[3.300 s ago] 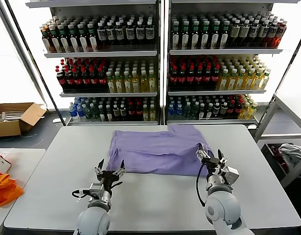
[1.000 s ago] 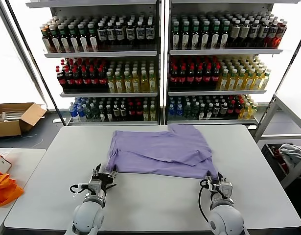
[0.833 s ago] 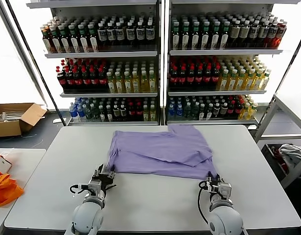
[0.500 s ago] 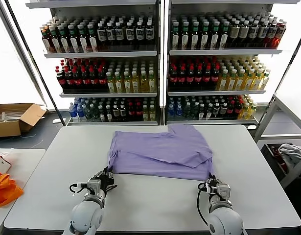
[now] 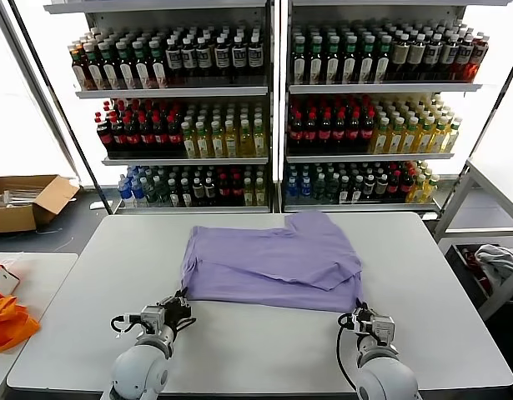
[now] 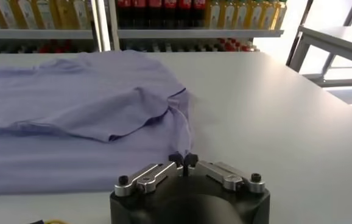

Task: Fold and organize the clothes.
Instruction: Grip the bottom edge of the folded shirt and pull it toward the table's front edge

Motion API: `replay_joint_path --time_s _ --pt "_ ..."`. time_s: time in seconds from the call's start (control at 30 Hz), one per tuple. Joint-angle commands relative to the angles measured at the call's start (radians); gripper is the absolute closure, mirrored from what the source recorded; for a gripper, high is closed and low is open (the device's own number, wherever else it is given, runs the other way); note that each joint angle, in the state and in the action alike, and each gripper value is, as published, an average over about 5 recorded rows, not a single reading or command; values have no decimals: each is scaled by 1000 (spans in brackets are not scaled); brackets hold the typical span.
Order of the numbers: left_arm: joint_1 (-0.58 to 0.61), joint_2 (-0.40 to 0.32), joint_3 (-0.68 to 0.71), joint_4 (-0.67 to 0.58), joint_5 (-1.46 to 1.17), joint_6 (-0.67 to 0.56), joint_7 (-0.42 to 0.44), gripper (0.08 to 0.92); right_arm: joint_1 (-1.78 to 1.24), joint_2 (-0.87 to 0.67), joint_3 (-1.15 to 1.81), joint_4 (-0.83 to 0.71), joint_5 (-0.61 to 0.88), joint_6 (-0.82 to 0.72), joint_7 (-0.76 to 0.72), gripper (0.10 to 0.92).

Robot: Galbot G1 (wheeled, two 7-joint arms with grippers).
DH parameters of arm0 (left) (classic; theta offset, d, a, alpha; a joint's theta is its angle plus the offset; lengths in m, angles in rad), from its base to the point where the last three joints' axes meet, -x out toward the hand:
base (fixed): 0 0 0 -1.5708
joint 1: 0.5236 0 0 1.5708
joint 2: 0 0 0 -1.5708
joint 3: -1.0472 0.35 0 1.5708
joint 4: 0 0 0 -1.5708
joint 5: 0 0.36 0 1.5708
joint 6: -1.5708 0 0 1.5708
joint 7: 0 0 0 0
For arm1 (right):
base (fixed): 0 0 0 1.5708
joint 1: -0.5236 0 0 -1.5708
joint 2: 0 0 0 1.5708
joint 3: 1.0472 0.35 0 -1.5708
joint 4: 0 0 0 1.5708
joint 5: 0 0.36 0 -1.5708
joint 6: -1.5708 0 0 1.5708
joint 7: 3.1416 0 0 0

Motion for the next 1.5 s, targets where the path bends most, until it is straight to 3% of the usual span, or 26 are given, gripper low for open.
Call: replay_joint_path --time_s 0.03,0.33,0.73,0.93,1.17,1.5 --pt "230 17 -10 -250 24 1 -32 915 -154 5 32 157 -8 3 17 904" --pt "493 45 -28 -464 69 -26 -91 915 -366 10 65 266 -87 4 32 904" --pt "650 7 19 -389 166 -122 -111 915 -448 10 58 230 -129 9 49 896" --pt "641 -7 11 -414 182 -135 -128 881 -465 11 64 274 -131 11 52 753" --pt "580 -33 16 -422 235 -181 -116 687 -455 19 64 325 -162 10 47 545" --pt "439 -84 28 -349 316 -213 -69 393 -241 35 63 146 -183 4 17 262"
